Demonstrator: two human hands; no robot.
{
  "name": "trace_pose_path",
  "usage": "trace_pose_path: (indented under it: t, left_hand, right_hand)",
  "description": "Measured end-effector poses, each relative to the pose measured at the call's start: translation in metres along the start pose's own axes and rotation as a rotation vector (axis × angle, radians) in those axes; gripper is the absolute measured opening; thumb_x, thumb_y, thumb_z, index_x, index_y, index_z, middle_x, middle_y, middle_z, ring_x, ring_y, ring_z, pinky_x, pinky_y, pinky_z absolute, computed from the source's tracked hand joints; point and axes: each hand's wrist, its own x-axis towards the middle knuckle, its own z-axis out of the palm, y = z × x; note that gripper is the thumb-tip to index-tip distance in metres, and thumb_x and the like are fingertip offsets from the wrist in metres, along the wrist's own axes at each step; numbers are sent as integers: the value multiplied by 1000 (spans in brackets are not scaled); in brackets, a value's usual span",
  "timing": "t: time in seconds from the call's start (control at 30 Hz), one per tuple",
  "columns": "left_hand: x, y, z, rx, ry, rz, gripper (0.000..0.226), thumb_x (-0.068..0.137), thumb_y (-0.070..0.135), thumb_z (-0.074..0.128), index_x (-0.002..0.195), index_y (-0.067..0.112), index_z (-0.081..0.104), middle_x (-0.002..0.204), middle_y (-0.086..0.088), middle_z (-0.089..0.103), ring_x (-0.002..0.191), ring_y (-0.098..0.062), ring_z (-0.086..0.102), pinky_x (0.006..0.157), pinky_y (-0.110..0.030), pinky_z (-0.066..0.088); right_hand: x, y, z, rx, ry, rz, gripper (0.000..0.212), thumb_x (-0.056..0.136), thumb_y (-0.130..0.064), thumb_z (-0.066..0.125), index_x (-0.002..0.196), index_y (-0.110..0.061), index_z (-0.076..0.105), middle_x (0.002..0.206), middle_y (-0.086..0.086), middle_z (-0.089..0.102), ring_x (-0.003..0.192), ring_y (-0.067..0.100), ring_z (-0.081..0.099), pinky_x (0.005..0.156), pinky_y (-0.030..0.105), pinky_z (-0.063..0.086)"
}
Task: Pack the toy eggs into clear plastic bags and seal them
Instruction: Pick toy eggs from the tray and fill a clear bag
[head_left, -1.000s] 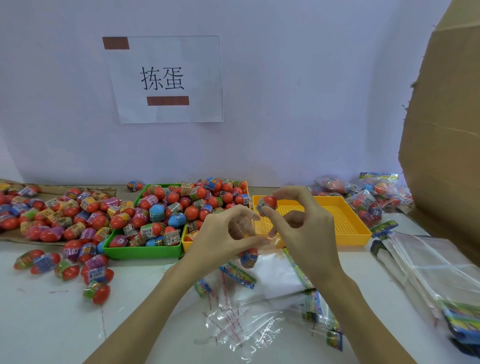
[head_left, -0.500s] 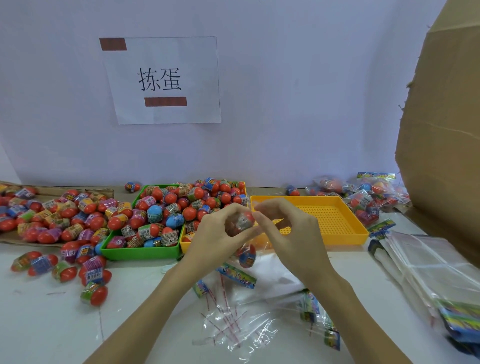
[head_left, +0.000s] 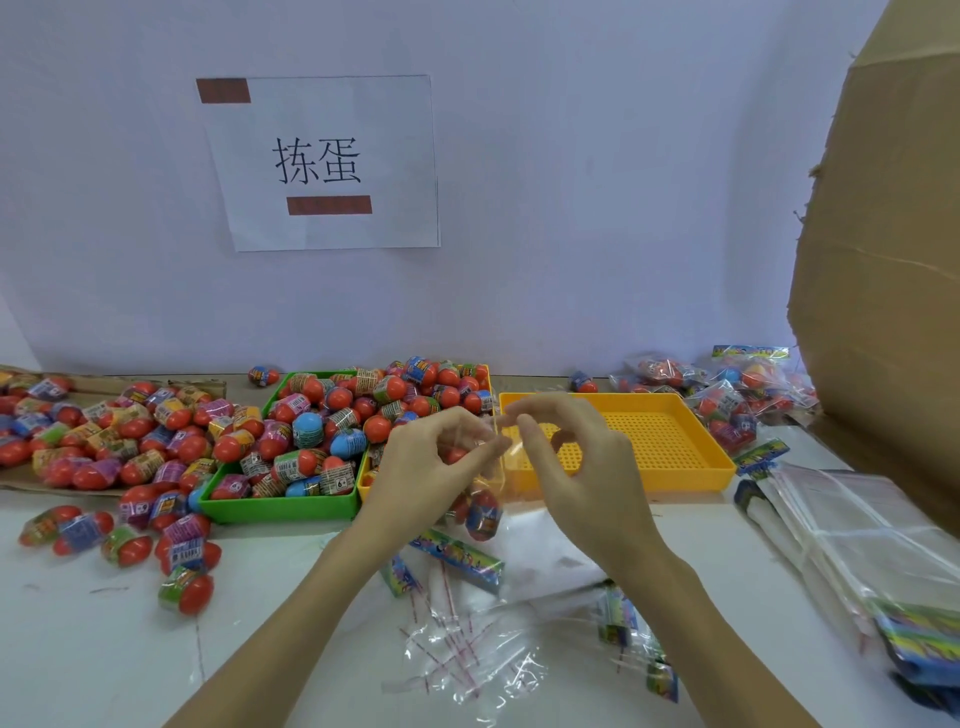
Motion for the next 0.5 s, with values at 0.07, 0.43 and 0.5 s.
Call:
trace_pose_path:
  t: [0.07,0.43,0.5]
  left_hand:
    - [4,-3,-9,38,85,-53,16,93,39,77,93,23,75,78,14,77,66,-1,72,67,-13,56]
    - [18,-26,-46,-158,534,-331,44,97,39,76,90,-4,69,81,-25,69,67,-22,63,73,-54,58]
    - [17,-27,-47,-158,510,-309,50,96,43,76,90,-6,67,83,-29,67,68,-26,59,70,-49,54]
  right_hand:
    - [1,4,-2,-5,49,36,16,105,-14,61,110,-23,73,107,-10,73,108,8,67,81,21,53]
    - [-13,18,41,-414,-452,-101,31,111,-38,43,125,-25,68,145,-9,56,140,10,43,116,33,24]
    - [-13,17,47,-529,-454,-129,40,110,-45,34,126,-27,66,133,-5,58,129,15,49,114,37,25]
